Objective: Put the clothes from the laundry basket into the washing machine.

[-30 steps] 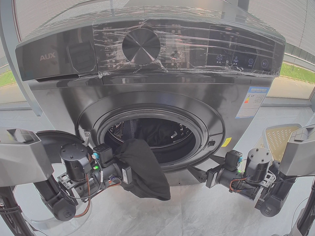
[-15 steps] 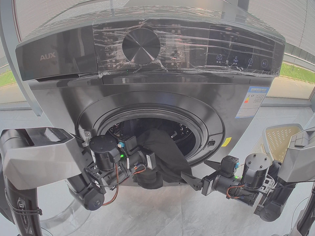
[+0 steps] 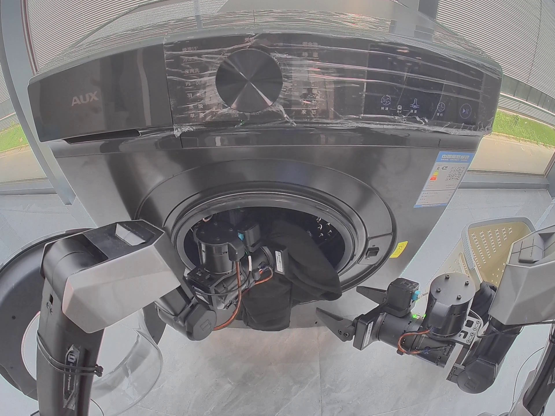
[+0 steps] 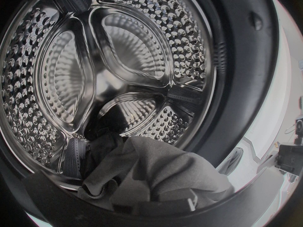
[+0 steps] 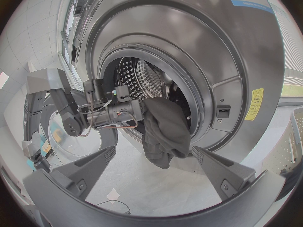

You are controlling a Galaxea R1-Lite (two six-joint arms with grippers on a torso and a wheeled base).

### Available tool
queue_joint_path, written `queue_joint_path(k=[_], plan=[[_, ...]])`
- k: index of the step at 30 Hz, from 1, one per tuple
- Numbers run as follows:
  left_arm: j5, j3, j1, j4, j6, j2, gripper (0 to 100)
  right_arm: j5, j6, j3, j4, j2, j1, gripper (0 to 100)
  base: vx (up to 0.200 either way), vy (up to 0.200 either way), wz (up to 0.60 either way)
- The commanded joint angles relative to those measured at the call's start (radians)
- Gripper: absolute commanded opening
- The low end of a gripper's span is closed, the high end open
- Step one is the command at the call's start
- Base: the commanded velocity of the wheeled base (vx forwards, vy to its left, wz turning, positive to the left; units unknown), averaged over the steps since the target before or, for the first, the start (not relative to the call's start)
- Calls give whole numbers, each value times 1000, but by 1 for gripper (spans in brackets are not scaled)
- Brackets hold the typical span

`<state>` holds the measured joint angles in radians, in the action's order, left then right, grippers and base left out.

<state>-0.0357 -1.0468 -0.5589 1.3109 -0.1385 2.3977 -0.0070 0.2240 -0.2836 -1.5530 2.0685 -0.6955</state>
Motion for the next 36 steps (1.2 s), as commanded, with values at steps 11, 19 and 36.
queue_joint_path(k=[11, 19, 36], plan=[[65, -460, 68, -239, -1, 218, 0, 1, 1, 3, -1, 4, -1, 100, 0, 0, 0], [132, -753, 94, -355, -6, 357, 0, 1, 1, 3, -1, 1, -2, 100, 0, 0, 0], [181, -886, 94, -466, -44, 367, 100, 1, 0, 1, -1, 4, -12, 100, 0, 0, 0]])
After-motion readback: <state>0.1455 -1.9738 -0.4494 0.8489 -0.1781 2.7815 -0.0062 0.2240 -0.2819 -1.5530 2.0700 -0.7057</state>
